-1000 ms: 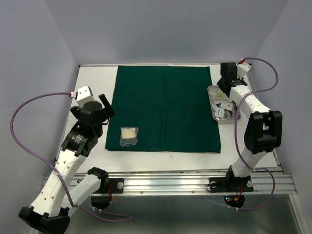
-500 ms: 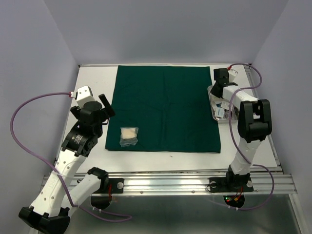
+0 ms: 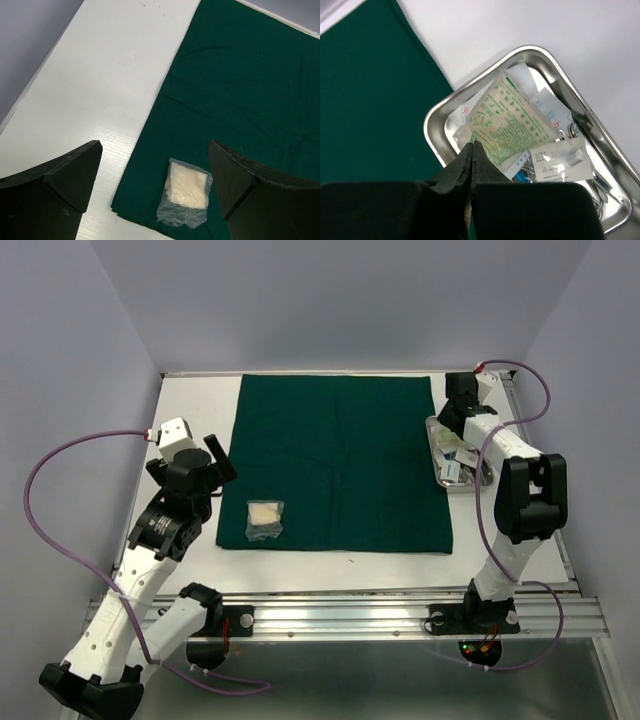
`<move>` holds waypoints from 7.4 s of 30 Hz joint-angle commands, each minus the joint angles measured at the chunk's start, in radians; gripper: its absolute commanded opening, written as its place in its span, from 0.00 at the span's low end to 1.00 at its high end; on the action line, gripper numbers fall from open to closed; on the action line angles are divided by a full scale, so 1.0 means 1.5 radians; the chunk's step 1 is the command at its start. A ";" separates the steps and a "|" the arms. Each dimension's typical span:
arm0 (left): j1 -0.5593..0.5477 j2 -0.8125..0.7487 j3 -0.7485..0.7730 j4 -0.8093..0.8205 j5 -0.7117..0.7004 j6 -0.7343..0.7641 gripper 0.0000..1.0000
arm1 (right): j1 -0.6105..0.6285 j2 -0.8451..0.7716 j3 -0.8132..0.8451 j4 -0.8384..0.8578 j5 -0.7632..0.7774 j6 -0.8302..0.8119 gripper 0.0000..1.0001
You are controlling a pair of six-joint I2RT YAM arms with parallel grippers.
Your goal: Prepare the surgical pack
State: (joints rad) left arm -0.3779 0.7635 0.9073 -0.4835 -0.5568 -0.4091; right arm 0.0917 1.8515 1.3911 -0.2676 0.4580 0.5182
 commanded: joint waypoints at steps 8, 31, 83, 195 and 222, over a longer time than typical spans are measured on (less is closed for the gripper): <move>0.002 -0.012 0.001 0.004 -0.023 0.004 0.99 | -0.016 0.086 0.054 0.027 0.042 -0.018 0.02; 0.003 0.003 0.033 0.002 -0.026 0.009 0.99 | -0.006 -0.173 0.041 -0.004 -0.384 -0.170 0.37; 0.007 -0.003 0.103 -0.044 -0.059 -0.014 0.99 | 0.639 0.112 0.086 0.047 -0.172 0.155 0.05; 0.010 0.019 0.083 -0.009 -0.008 -0.029 0.99 | 0.050 -0.013 -0.042 -0.101 -0.193 -0.278 0.01; 0.010 0.001 0.073 -0.017 -0.021 -0.020 0.99 | 0.329 0.095 0.227 -0.237 0.074 -0.154 0.01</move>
State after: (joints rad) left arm -0.3710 0.7914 1.0210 -0.5243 -0.5537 -0.4503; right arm 0.5411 1.9850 1.6344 -0.6155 0.4610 0.3061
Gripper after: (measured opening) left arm 0.989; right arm 0.067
